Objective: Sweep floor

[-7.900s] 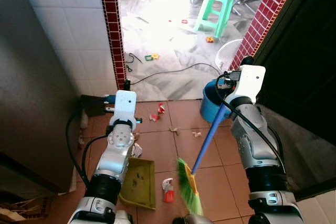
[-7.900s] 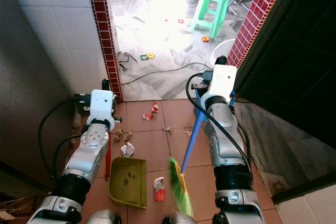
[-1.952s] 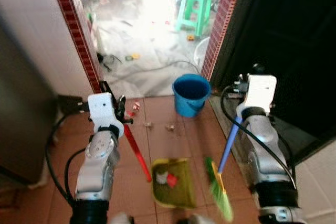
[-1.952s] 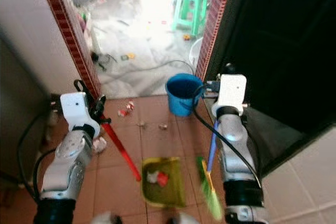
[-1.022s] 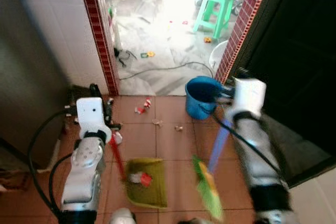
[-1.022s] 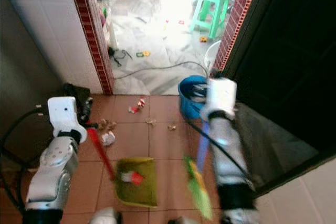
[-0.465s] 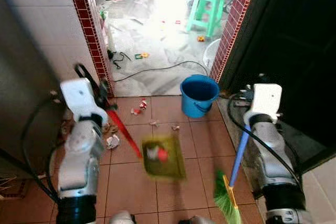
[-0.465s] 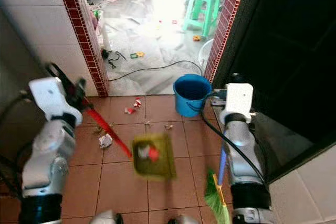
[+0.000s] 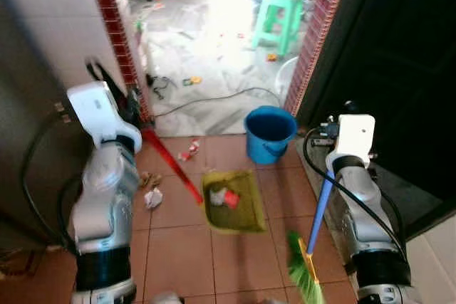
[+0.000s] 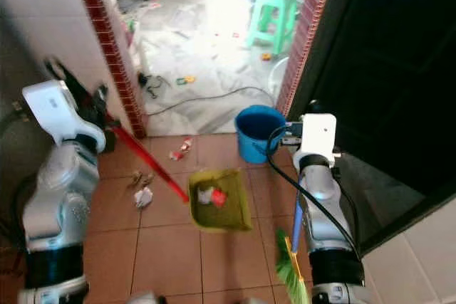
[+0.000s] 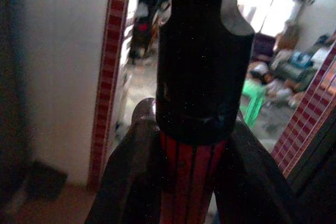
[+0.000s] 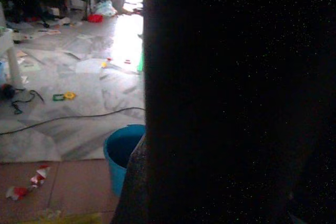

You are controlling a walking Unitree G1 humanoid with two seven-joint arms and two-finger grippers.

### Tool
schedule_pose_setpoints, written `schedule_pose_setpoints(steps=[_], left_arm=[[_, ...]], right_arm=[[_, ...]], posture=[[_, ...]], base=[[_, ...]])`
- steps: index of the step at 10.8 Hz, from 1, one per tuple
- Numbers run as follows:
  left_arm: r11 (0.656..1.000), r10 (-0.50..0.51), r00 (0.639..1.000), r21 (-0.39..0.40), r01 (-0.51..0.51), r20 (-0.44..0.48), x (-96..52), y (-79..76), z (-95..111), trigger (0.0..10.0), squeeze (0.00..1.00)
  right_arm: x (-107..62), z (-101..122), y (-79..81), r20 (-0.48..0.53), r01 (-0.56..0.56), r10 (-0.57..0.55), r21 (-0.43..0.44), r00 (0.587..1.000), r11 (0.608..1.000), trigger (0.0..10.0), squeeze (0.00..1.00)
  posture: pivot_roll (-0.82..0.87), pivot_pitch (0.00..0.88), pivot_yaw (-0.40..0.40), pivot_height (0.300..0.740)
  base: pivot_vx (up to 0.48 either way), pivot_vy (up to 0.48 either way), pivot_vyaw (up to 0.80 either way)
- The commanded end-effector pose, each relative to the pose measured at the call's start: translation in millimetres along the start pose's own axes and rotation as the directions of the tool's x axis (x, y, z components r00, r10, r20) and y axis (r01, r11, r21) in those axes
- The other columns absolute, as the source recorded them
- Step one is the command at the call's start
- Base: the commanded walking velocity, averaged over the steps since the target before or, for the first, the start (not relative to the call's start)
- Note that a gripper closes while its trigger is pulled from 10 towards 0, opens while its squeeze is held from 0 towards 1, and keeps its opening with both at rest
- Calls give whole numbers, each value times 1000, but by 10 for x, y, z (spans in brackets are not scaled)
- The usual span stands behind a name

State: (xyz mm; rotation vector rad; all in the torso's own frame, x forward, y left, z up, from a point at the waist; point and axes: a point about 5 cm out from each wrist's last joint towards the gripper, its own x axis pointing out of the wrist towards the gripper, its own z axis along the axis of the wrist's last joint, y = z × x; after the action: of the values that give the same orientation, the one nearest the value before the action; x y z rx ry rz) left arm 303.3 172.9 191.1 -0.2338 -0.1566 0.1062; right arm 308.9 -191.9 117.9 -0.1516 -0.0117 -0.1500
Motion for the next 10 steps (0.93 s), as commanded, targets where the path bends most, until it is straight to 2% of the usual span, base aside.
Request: schedule_pose_setpoints(steps=[1,2,6,10], left_arm=[[999,-12,994,-33,15,107,31,-52,261,10000,0],[999,-9,993,-39,13,115,39,-56,287,10000,0],[998,-7,987,-66,18,160,81,-106,443,10000,0],[998,26,979,-64,-13,200,130,-69,555,10000,0]], right_arm=[[26,87,-29,37,5,-5,-7,999,1000,10000,0],[27,84,-24,34,4,-4,-6,999,1000,10000,0],[20,63,-11,27,-3,3,-6,1000,1000,10000,0],[15,49,-4,20,-15,15,-12,1000,1000,10000,0]], posture=[[-59,0,-12,740],[-59,0,-12,740],[-59,0,-12,740],[-63,0,-15,740]], base=[[472,0,0],[480,0,-531],[478,0,0],[472,0,0]])
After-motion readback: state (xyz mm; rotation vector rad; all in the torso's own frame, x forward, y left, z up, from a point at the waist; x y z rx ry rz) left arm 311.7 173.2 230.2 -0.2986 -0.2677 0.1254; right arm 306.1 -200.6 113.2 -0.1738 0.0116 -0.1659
